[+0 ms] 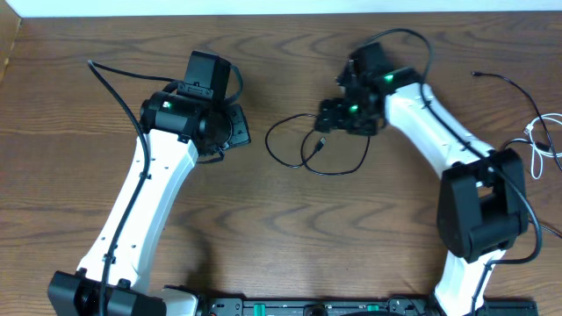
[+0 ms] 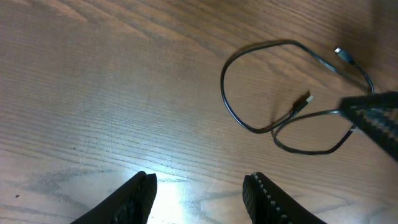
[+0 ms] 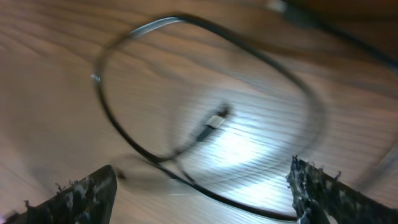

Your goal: Untangle cables

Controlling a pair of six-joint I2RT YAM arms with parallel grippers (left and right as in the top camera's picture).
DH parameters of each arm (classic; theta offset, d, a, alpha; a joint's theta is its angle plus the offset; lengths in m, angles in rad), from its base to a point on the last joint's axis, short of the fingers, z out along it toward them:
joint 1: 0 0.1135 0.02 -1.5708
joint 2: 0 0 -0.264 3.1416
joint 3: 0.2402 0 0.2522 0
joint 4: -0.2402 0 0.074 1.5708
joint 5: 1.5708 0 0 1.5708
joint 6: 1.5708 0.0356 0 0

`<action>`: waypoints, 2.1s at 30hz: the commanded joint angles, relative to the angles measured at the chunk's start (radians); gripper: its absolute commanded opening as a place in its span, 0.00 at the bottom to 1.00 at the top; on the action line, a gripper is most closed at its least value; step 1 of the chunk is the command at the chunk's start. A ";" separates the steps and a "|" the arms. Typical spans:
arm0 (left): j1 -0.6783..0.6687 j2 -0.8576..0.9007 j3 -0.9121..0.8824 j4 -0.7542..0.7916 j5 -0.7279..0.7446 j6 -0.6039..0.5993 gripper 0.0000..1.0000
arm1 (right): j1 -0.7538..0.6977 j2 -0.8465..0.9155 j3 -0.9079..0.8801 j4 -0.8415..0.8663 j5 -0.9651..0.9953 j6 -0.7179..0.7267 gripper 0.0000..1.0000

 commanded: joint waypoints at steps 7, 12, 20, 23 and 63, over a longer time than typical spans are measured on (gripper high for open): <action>0.003 -0.006 -0.014 -0.003 -0.002 -0.001 0.51 | 0.138 0.005 -0.008 0.075 0.176 0.356 0.88; 0.003 -0.006 -0.014 -0.003 -0.002 -0.001 0.51 | 0.147 0.005 -0.008 0.076 0.308 0.545 0.79; 0.003 -0.006 -0.014 -0.010 -0.003 -0.001 0.51 | 0.147 0.005 -0.008 0.076 0.425 0.611 0.73; 0.003 -0.006 -0.014 -0.010 -0.003 -0.001 0.50 | 0.150 0.005 -0.008 0.072 0.425 0.611 0.57; 0.003 -0.006 -0.014 -0.010 -0.002 -0.001 0.51 | 0.151 0.005 -0.018 0.014 0.425 0.507 0.01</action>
